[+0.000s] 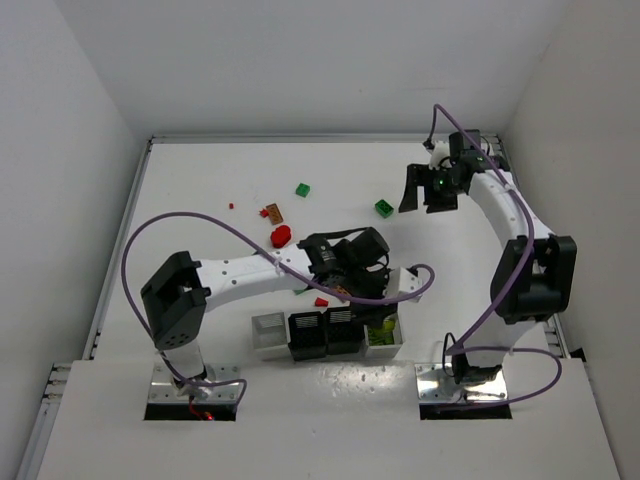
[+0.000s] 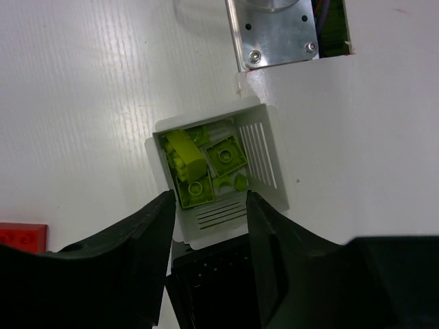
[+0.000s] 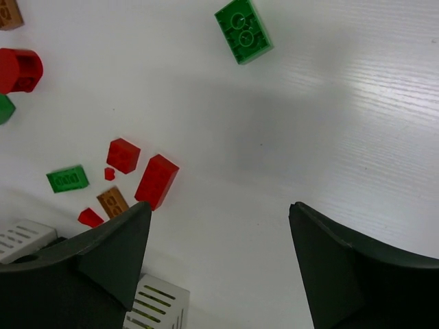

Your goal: Sort the legos into containers by color

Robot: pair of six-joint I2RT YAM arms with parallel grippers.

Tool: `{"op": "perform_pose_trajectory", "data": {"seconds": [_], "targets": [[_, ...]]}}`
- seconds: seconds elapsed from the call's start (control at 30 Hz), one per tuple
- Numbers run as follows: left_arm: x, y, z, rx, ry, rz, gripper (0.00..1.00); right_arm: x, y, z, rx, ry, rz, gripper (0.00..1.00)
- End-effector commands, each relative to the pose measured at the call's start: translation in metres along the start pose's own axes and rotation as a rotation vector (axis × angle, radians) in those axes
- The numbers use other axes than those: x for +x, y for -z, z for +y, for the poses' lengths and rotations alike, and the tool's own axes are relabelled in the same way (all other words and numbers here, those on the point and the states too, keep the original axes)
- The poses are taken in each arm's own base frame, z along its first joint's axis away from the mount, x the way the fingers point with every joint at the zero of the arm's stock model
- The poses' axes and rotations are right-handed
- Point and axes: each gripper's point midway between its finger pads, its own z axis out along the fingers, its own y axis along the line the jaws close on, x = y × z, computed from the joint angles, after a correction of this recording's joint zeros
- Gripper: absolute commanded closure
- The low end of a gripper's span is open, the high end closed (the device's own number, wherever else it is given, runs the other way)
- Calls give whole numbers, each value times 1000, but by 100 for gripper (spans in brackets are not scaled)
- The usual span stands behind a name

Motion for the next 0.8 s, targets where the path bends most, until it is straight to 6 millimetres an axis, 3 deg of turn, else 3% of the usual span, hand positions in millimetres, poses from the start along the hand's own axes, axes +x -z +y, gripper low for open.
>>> {"op": "perform_pose_trajectory", "data": {"seconds": [0.0, 0.07, 0.1, 0.17, 0.2, 0.23, 0.3, 0.33, 0.4, 0.47, 0.53, 0.57, 0.63, 0.67, 0.7, 0.77], "targets": [[-27, 21, 7, -57, -65, -62, 48, -24, 3, -1, 29, 85, -68, 20], [-39, 45, 31, -144, -10, -128, 48, -27, -1, 0, 4, 121, -63, 25], [-58, 67, 42, -209, -4, -206, 48, -32, 1, 1, 5, 136, -74, 26], [-60, 110, 86, -396, 189, -289, 46, -32, -8, 2, -1, 151, -56, 28], [-65, 132, 99, -460, 291, -345, 46, -36, -11, 3, 8, 187, -59, 28], [-51, 159, 125, -543, 368, -368, 44, -38, -13, 2, 8, 197, -58, 28], [-42, 193, 146, -614, 449, -408, 40, -44, -22, 4, 24, 258, -50, 25], [-27, 203, 155, -651, 513, -398, 34, -44, -27, 4, 28, 264, -46, 23], [1, 247, 177, -792, 588, -395, 22, -51, -32, 6, 34, 298, -50, 22], [37, 280, 192, -890, 676, -359, 16, -51, -46, 4, 35, 347, -23, 19], [59, 305, 204, -949, 734, -335, 11, -53, -54, 12, 21, 427, -10, 18], [85, 323, 208, -985, 807, -315, 10, -51, -64, 12, 15, 451, 8, 16], [108, 333, 214, -976, 876, -309, 9, -48, -76, 15, 32, 517, 36, 14], [128, 349, 217, -1000, 936, -320, 9, -49, -81, 12, 64, 524, 44, 13], [136, 350, 216, -974, 974, -331, 9, -43, -93, 10, 71, 528, 68, 13], [151, 356, 218, -955, 1020, -343, 9, -49, -98, 0, 120, 552, 66, 13]]}}
